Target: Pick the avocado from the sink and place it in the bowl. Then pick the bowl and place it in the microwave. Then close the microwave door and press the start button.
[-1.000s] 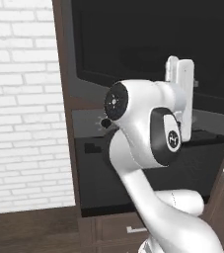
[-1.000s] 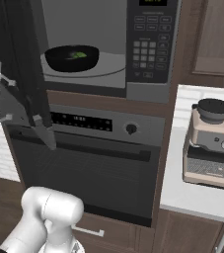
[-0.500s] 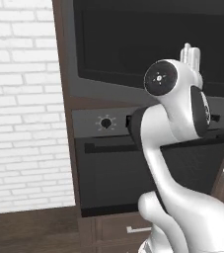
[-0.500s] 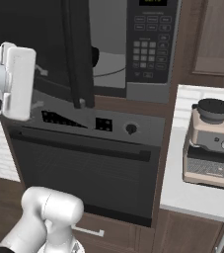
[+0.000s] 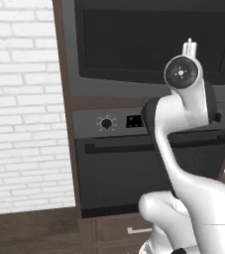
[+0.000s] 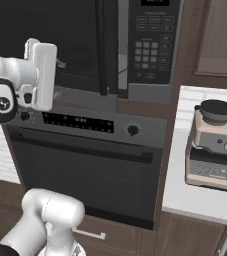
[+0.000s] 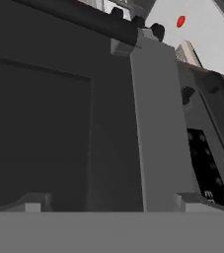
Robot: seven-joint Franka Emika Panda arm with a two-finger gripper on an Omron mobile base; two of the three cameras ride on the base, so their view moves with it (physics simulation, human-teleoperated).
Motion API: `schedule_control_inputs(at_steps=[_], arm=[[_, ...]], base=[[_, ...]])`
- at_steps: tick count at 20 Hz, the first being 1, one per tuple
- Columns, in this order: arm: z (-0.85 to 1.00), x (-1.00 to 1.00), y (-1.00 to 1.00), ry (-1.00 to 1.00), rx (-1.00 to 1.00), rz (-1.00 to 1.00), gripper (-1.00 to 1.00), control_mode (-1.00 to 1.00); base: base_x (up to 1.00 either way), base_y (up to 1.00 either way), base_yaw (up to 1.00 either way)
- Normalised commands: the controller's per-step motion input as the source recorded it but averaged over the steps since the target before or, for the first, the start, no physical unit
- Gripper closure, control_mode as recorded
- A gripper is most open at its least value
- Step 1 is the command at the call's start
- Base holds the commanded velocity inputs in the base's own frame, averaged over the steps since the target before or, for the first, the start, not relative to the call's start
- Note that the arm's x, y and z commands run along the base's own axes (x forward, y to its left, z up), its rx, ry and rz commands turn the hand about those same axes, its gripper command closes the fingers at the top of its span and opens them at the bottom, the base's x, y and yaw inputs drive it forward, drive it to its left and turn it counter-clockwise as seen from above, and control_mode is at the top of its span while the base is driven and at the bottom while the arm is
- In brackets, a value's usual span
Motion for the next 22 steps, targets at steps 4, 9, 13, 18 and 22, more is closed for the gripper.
schedule_control_inputs(at_steps=[4, 9, 13, 18, 22], arm=[[0.0, 0.47, -0.06, 0.0, 0.06, 0.08, -1.0, -1.0], [0.0, 0.45, -0.03, 0.0, 0.04, 0.06, -1.0, -1.0], [0.0, 0.42, 0.0, 0.0, 0.03, 0.05, -1.0, -1.0], [-0.14, 0.4, -0.01, 0.01, 0.03, 0.05, -1.0, -1.0], [-0.32, 0.34, -0.01, 0.05, 0.0, 0.07, -1.0, -1.0]], base=[[0.0, 0.0, 0.0], [0.0, 0.0, 0.0], [0.0, 0.0, 0.0], [0.0, 0.0, 0.0], [0.0, 0.0, 0.0]])
